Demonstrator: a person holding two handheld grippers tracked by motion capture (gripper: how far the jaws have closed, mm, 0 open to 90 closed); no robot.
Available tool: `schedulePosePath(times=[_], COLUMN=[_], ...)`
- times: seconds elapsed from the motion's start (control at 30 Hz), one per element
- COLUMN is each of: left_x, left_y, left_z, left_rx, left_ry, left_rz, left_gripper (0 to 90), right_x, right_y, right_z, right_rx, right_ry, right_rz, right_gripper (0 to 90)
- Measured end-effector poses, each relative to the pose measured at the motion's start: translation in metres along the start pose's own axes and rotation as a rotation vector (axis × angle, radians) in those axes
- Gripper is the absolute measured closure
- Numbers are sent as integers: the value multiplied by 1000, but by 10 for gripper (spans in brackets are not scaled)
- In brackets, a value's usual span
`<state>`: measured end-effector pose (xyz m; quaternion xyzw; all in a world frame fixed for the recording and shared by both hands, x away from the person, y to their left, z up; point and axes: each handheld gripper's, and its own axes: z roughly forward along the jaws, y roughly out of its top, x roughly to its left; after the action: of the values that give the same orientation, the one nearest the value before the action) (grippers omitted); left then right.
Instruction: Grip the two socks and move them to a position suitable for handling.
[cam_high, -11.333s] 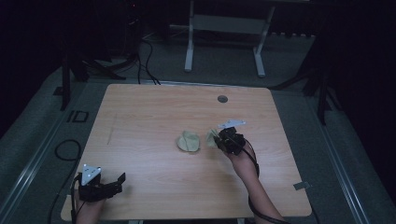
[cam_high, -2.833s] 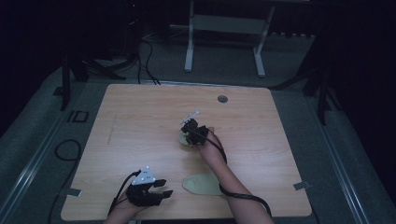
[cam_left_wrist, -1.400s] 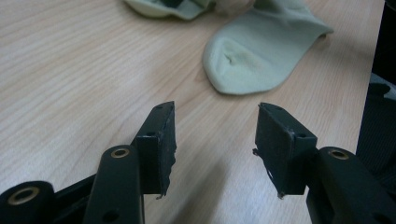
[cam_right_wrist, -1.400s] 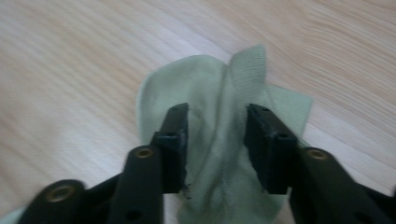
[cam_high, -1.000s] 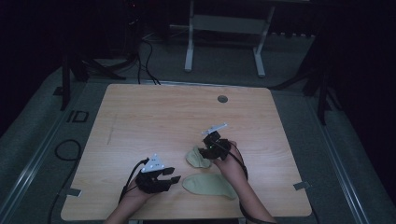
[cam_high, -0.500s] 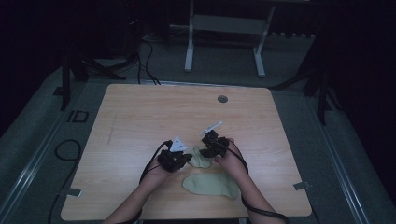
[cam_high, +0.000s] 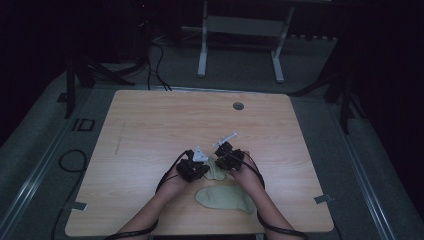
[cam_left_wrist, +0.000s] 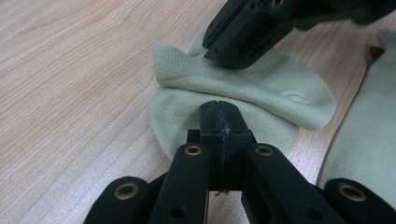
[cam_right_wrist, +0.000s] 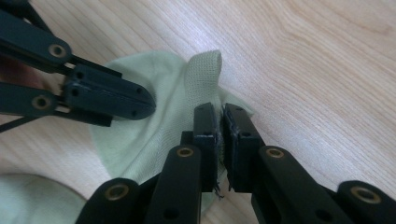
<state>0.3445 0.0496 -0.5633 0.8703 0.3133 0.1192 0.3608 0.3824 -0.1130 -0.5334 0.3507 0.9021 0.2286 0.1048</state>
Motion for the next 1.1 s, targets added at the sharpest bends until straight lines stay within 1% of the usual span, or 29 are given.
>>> schedulePosePath(times=[0.07,0.1,0.2,0.3,0.33,0.4,0.5,0.53,0.6,0.67,0.77,0.87,0.9,0.93,0.97,1.0,1.07,1.1], left_x=[1,2,2,2,2,2,2,2,2,2,3,3,3,3,3,3,4,4], left_y=[-1,-1,-1,0,0,0,1,1,2,3,4,5,5,5,6,6,7,8], left_z=[0,0,0,0,0,0,0,0,0,1,1,1,1,1,2,2,3,3], left_rx=[-5,-8,-7,-3,-3,-1,3,6,12,14,19,27,29,29,30,32,34,32], left_ry=[-8,-10,-13,-12,-13,-15,-15,-16,-15,-12,-12,-11,-10,-10,-10,-9,-9,-9], left_rz=[-7,-9,-11,-2,-7,-7,-3,-2,7,12,18,29,34,34,40,44,44,38], left_gripper=[894,895,895,894,895,895,894,894,895,894,894,894,894,894,894,893,893,893], right_x=[0,-1,-3,-6,-7,-11,-18,-23,-31,-39,-49,-57,-59,-59,-62,-69,-74,-75], right_y=[0,0,-1,-3,-4,-8,-14,-17,-22,-27,-38,-48,-51,-51,-55,-63,-69,-72], right_z=[-5,-9,-22,-38,-43,-54,-61,-63,-65,-67,-71,-71,-70,-70,-69,-64,-59,-56], right_rx=[-10,-17,-53,-89,-99,-115,-124,-122,-124,-125,-130,-121,-117,-117,-116,-106,-92,-85], right_ry=[15,13,23,28,28,21,4,-13,-12,-23,-38,-46,-49,-49,-50,-44,-42,-41], right_rz=[5,2,9,20,22,28,51,59,86,109,135,157,169,169,177,197,217,219], right_gripper=[843,844,846,845,845,853,855,855,856,857,857,856,856,856,856,855,854,854])
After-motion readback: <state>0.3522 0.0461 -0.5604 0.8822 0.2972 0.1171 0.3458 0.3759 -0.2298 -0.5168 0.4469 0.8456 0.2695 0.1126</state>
